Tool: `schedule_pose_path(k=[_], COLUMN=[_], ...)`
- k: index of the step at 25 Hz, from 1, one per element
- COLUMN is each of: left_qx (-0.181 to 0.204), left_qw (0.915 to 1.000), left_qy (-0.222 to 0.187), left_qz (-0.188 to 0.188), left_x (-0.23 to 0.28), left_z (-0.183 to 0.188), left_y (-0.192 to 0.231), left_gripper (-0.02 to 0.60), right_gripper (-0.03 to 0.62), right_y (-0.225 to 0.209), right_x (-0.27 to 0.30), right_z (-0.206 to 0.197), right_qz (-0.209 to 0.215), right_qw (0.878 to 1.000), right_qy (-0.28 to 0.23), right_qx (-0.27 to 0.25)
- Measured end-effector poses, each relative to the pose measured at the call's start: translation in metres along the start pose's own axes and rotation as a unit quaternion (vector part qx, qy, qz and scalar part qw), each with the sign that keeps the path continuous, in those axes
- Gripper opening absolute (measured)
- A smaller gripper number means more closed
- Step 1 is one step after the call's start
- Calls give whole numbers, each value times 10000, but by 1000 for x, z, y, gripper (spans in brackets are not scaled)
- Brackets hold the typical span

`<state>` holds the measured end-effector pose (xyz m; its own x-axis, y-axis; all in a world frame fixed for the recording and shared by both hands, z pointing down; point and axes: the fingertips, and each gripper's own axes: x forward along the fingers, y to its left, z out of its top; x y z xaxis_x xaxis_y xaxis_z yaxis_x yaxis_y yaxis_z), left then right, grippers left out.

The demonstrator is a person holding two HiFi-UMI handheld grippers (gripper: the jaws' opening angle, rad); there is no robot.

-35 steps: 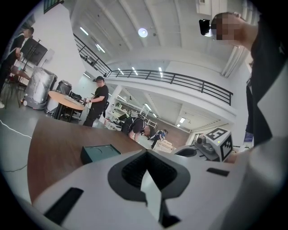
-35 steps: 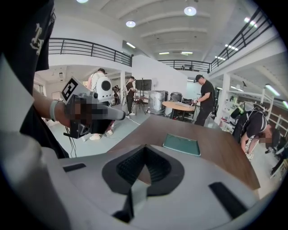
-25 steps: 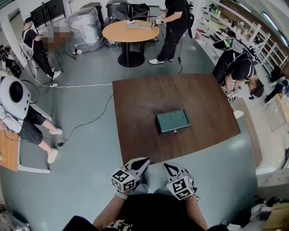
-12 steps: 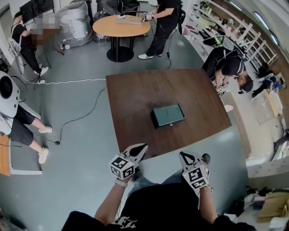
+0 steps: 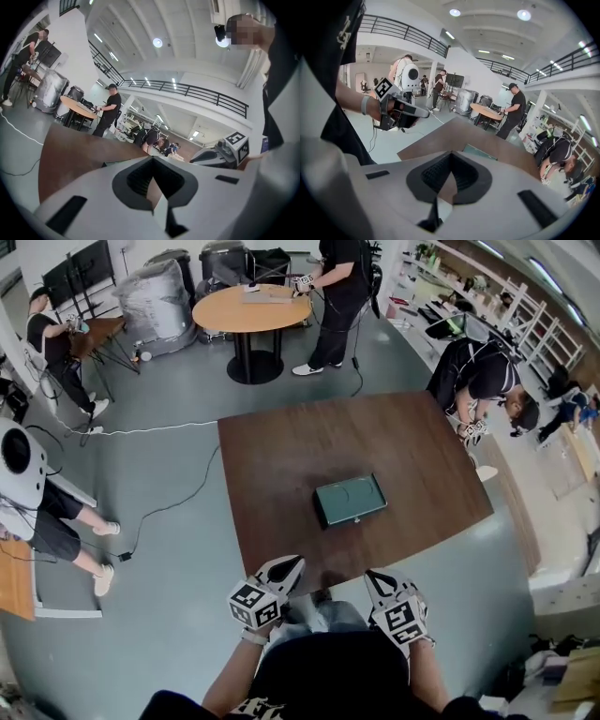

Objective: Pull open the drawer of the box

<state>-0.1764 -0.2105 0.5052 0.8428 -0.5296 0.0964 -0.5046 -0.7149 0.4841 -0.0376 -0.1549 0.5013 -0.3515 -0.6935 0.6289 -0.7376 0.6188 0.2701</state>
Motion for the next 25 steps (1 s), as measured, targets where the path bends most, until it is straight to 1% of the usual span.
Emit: schedule_pose_path(k=[3,6,8,10,13,16,19,22,25], left_qx=[170,329,503,571,572,605,548,477,466], left_qw=[9998,9993,9980,9970,9966,9959,9955,9950,9942], left_qy=[115,185,383,499,486,479,502,566,619], left_qz=[7,-27,3,120,337,475,589,674,744], left_x=[32,56,64,68,71,69,64,65,74], left_z=[1,10,11,9,7,7,6,1,-10], left_y=[-13,-40,-49,-50,-42,-35,-39,-45,-50], left_gripper=[6,6,6,6,6,6,6,6,6], right_gripper=[-12,-12,-12,-12,-12,-12,-12,-12,-8], right_y=[-30,-67,-85,-98,-115,-129,-135,-139,-141], right_x=[19,28,35,42,58,78,89,106,124], right_z=[-14,-27,-34,-37,-48,-66,-87,-111,-134], right_qz=[103,154,135,136,140,93,131,279,465], right_qw=[9989,9960,9931,9910,9898,9894,9890,9896,9884], right_qy=[-246,-392,-451,-525,-538,-369,-50,272,445], right_qx=[376,789,1071,1220,1314,1403,1475,1387,1376])
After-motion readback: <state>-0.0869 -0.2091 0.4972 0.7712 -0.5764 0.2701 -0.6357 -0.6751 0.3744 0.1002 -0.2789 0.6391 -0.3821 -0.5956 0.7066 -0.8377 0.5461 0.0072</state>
